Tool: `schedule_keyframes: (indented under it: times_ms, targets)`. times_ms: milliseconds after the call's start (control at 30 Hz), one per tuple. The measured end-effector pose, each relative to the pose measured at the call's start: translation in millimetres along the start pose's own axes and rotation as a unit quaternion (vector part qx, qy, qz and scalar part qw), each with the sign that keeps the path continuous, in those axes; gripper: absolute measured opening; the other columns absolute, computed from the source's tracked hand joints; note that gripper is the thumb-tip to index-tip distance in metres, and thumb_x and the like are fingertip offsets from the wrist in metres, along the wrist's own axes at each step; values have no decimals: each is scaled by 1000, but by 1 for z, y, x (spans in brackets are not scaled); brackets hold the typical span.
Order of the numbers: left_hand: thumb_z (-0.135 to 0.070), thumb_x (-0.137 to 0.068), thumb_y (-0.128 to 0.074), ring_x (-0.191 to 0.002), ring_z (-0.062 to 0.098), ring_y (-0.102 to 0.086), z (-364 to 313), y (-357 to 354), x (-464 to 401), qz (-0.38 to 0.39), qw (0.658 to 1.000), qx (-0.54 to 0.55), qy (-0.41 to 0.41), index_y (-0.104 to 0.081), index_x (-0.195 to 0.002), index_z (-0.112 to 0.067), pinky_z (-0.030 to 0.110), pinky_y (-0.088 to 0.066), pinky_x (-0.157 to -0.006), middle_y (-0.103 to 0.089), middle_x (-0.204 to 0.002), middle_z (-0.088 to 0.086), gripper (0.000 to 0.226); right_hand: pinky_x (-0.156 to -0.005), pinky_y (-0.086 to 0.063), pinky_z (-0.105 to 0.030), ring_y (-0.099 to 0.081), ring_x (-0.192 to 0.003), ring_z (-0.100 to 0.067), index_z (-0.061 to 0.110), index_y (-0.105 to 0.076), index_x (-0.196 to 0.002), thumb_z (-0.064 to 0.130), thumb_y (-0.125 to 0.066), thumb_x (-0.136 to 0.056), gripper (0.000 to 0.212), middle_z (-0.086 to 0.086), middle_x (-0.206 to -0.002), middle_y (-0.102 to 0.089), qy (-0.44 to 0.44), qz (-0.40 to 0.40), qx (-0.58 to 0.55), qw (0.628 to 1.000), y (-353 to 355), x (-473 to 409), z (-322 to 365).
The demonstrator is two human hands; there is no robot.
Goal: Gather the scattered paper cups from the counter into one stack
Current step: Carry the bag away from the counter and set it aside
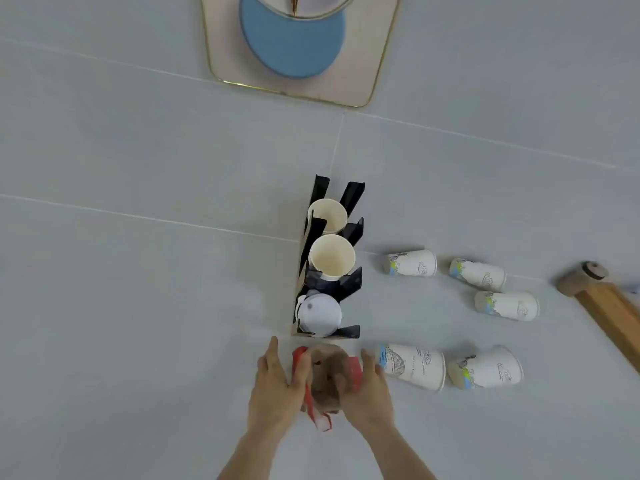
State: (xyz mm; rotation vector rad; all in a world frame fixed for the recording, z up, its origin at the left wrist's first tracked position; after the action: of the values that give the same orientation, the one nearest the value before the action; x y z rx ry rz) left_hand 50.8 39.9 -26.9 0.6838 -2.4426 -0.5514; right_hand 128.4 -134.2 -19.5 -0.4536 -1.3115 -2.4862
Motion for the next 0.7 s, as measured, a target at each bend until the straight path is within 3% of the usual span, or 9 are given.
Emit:
schedule_keyframes:
  times_ms: [133,233,367,500,700]
  targets:
    - [-62,-92,-47,-122,23,-57,10,-21,0,48,998,-23,16,-32,-152,-26,40,-47,-100,-51,-140,2,72,-105,-47,-40,-53,-132,-29,22,-27,-158,27,-57,-96,70,-10,-146,-52,-27,63,-64,996,-18,-4,-7]
    - [-57,-94,-48,-107,22,-61,19,-26,3,47,998,-26,36,-47,-139,-23,38,-51,-95,-62,-120,-1,57,-105,-45,-36,-52,-135,-30,23,-19,-161,21,-53,-99,71,-10,-151,-51,-46,99,-102,989,-28,-3,-13]
    - [-49,-95,-54,-108,24,-62,20,-24,9,19,998,19,65,-49,-137,-24,39,-51,-96,-65,-118,-1,49,-108,-49,-43,-56,-129,-30,24,-35,-156,20,-53,-101,58,-8,-144,-57,-55,91,-163,981,-29,-7,-20]
    - [-44,-95,-57,-104,24,-63,21,-13,20,-31,991,77,107,-52,-134,-24,43,-52,-97,-60,-107,-5,44,-99,-57,-50,-63,-114,-24,28,-56,-140,27,-57,-99,41,1,-123,-65,-28,113,-214,970,-25,-9,-14]
    - [-47,-91,-62,-101,24,-67,22,10,48,-113,975,133,140,-52,-127,-24,42,-56,-94,-64,-111,-2,43,-89,-62,-47,-65,-107,-20,29,-60,-135,30,-62,-98,37,-2,-123,-66,55,168,-205,963,-20,-9,13]
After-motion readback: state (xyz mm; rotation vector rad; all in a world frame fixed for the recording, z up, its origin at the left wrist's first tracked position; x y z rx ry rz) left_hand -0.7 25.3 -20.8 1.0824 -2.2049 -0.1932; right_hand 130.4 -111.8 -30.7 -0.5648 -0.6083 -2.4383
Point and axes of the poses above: each hand's wrist, its own x-axis away from the middle knuckle, its own y-axis out of the back of the hand, z = x × y, the point moved 7 cm from there along -x, towards the middle knuckle
